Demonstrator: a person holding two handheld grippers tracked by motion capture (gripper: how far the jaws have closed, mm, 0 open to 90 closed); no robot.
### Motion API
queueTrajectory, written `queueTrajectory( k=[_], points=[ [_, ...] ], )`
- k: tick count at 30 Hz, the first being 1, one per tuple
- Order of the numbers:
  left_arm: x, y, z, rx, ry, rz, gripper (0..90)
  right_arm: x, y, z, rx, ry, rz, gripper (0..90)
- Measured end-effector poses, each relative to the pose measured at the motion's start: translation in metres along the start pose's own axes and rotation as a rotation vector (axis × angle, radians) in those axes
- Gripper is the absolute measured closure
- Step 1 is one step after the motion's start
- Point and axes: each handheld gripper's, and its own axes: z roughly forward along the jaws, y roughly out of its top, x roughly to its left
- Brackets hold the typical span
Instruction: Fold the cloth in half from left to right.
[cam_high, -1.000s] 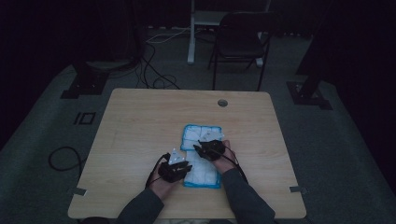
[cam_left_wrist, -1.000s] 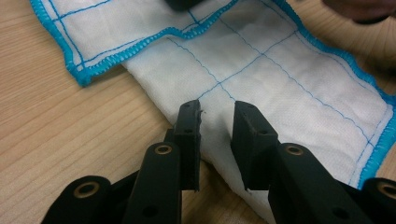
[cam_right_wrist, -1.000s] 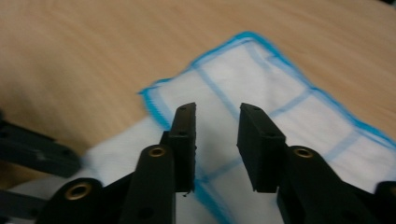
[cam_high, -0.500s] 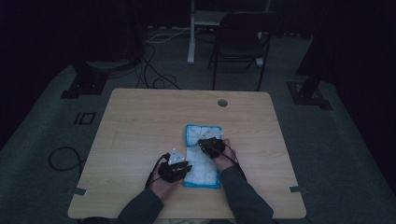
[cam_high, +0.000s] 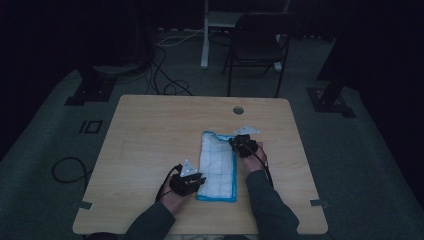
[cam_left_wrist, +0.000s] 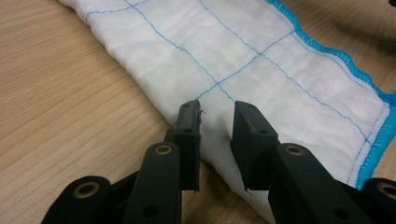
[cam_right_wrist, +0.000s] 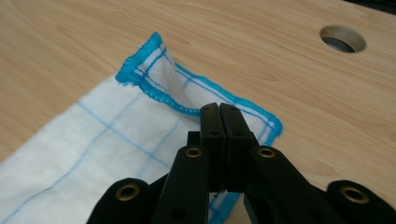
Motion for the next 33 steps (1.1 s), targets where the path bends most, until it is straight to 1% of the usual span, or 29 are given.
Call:
queueTrajectory(
  k=[5,8,10,13,14,15,17,18,19,23,25,28,33],
  points=[
    [0.0,0.0,0.0,-0.002,-0.006,-0.001,72.6,-0.003,-0.002,0.004,0.017,-0.02,0.005,89.9],
    [0.0,0.0,0.0,-0.005,-0.007,0.002,72.5,-0.008,-0.007,0.008,0.035,-0.033,0.029,89.8],
    [0.0,-0.001,0.0,-0.004,-0.008,0.004,72.5,-0.009,-0.01,0.011,0.048,-0.049,0.036,89.5],
    [0.0,-0.001,-0.001,-0.002,-0.01,0.008,72.4,-0.008,-0.014,0.013,0.072,-0.095,0.02,86.6],
    [0.0,-0.001,-0.001,-0.002,-0.01,0.008,72.4,-0.008,-0.014,0.014,0.077,-0.117,0.026,85.2],
    [0.0,-0.001,-0.001,-0.002,-0.011,0.008,72.4,-0.009,-0.015,0.014,0.08,-0.126,0.033,84.4],
    [0.0,-0.001,-0.001,-0.003,-0.013,0.007,72.4,-0.01,-0.015,0.014,0.091,-0.176,0.032,83.1],
    [0.0,-0.001,-0.001,-0.003,-0.012,0.008,72.3,-0.013,-0.015,0.014,0.095,-0.177,0.05,82.7],
    [0.0,-0.001,-0.001,-0.002,-0.013,0.007,72.2,-0.015,-0.016,0.013,0.093,-0.175,0.053,81.8],
    [-0.001,-0.001,-0.001,-0.004,-0.014,0.007,72.0,-0.018,-0.017,0.007,0.079,-0.176,0.058,78.3],
    [-0.001,-0.001,-0.001,-0.005,-0.013,0.007,71.8,-0.018,-0.016,0.006,0.071,-0.168,0.064,76.9],
    [-0.001,-0.001,-0.001,-0.008,-0.015,0.007,70.8,-0.017,-0.015,0.006,0.065,-0.154,0.062,74.2],
    [0.003,0.0,-0.002,-0.018,-0.029,-0.021,69.2,-0.017,-0.013,0.005,0.056,-0.125,0.067,71.0]
  ],
)
